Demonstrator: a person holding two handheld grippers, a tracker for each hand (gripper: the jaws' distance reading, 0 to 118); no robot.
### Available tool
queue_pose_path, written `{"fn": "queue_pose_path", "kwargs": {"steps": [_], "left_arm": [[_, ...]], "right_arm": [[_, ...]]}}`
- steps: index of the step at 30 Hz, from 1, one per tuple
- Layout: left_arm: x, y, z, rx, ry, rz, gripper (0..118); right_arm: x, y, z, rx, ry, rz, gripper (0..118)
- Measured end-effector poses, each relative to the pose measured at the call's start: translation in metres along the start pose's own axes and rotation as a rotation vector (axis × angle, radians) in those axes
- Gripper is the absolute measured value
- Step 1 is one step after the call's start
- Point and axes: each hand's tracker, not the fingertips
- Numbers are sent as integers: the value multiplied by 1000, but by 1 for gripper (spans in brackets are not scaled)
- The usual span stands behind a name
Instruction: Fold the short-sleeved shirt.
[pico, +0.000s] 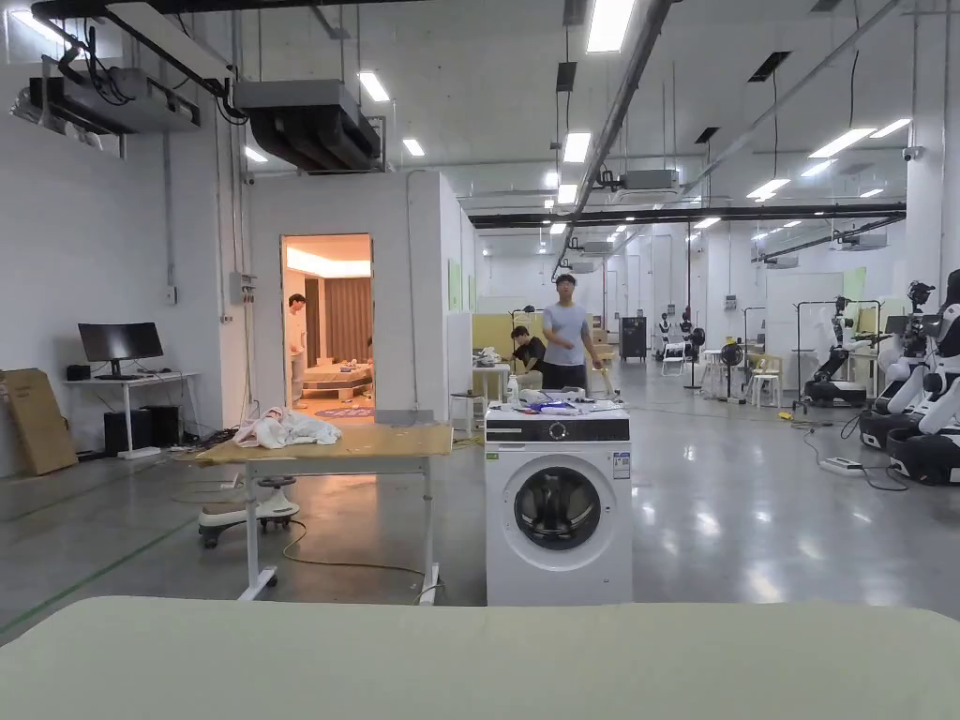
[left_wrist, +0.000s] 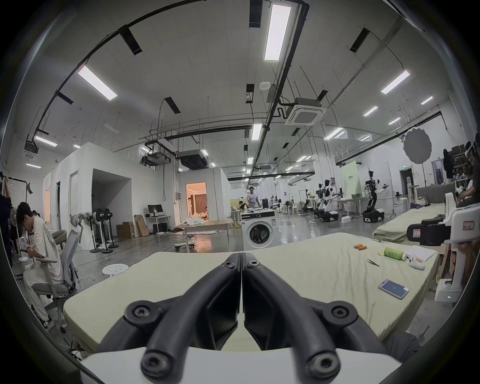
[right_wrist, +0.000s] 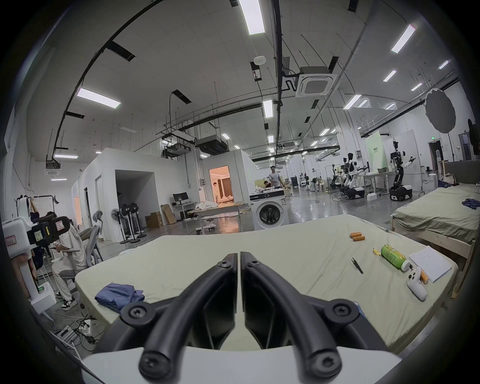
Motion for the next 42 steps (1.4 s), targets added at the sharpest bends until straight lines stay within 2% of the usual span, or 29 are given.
{"fn": "queue_pose_path", "kwargs": {"steps": [1,2,3,5,6,7,9,25,29,32,40,42], "left_arm": [[1,0,0,1,-2,-2,13],[-1,-1,-1,3,-1,-4,29],[-1,-1,-2,5,-8,-7,47],[0,1,-3,5,-11,-6,94],[-2,-1,-4,8,-7,-6,107],[-1,0,-4,13,3,-7,113],[-2,1,-4,33,23,-7,115],[-4,-5,-14,-19,47,6,116],[-5,-8,-14,-23,46,1,116],[-6,-9,-14,-22,44,11,116],[-10,-14,-17,-46,44,43,116],[-10,-15,-18,-58,43,56,116]], "right_arm": [[0,0,0,1,1,-1,22],[0,0,0,6,3,-3,49],[0,0,0,13,9,-5,67],[-1,1,0,17,14,-9,95],[-1,2,0,24,13,-8,103],[-2,2,0,30,12,-4,109],[-3,4,1,47,7,11,118],[-7,7,-5,45,-20,18,118],[-4,9,-8,24,-8,-20,118],[-1,7,-11,17,-48,-71,118],[-7,16,-14,-18,-114,-98,118],[-14,21,-13,-27,-240,-153,118]]}}
